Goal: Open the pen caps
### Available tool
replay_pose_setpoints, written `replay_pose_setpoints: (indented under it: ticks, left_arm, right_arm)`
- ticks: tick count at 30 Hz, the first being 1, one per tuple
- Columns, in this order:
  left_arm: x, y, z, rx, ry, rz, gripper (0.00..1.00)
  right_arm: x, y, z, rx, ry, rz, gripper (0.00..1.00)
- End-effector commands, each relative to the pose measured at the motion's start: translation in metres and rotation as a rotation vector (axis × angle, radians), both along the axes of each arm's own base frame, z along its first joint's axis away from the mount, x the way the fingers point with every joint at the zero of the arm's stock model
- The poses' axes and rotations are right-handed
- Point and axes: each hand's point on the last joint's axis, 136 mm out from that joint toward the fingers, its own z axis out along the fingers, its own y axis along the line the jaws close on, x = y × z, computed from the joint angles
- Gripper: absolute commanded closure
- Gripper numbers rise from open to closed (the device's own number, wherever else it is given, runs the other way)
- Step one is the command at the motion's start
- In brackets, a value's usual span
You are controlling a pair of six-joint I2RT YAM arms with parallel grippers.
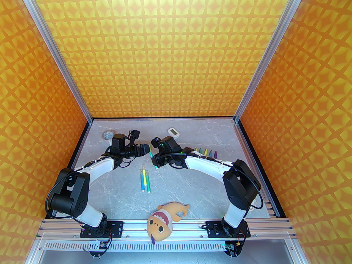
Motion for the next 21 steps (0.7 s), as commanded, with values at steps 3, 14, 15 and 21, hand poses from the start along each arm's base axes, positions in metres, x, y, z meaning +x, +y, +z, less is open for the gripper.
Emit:
replay_pose_setpoints:
  ticks: [3,14,15,21]
  left_arm:
    - [0.0031,-0.0098,0.0145,-0.034,-0.024,-0.034,0.53]
    - [0.0031,-0.0141,0.0176,-0.047,-0.017,-0.047,0.74]
    - [0.003,-0.0142,0.0179,-0.049,-0.016,-0.048,0.76]
    - [0.0051,-0.015,0.0185,-0.055,-0.012,-0.045,0.86]
  right_arm:
    - [-0.0013,0.0051,0.0241,0.06,-0.057,0.039,1.0]
    - [0.0,0.0054,0.0296,0.065,-0.079,0.044,1.0]
    - [0.0004,0.0054,0.0295,0.064,-0.082,0.044,1.0]
    - [0.0015,0.0033,0.0241,0.051,-0.082,0.035,0.97]
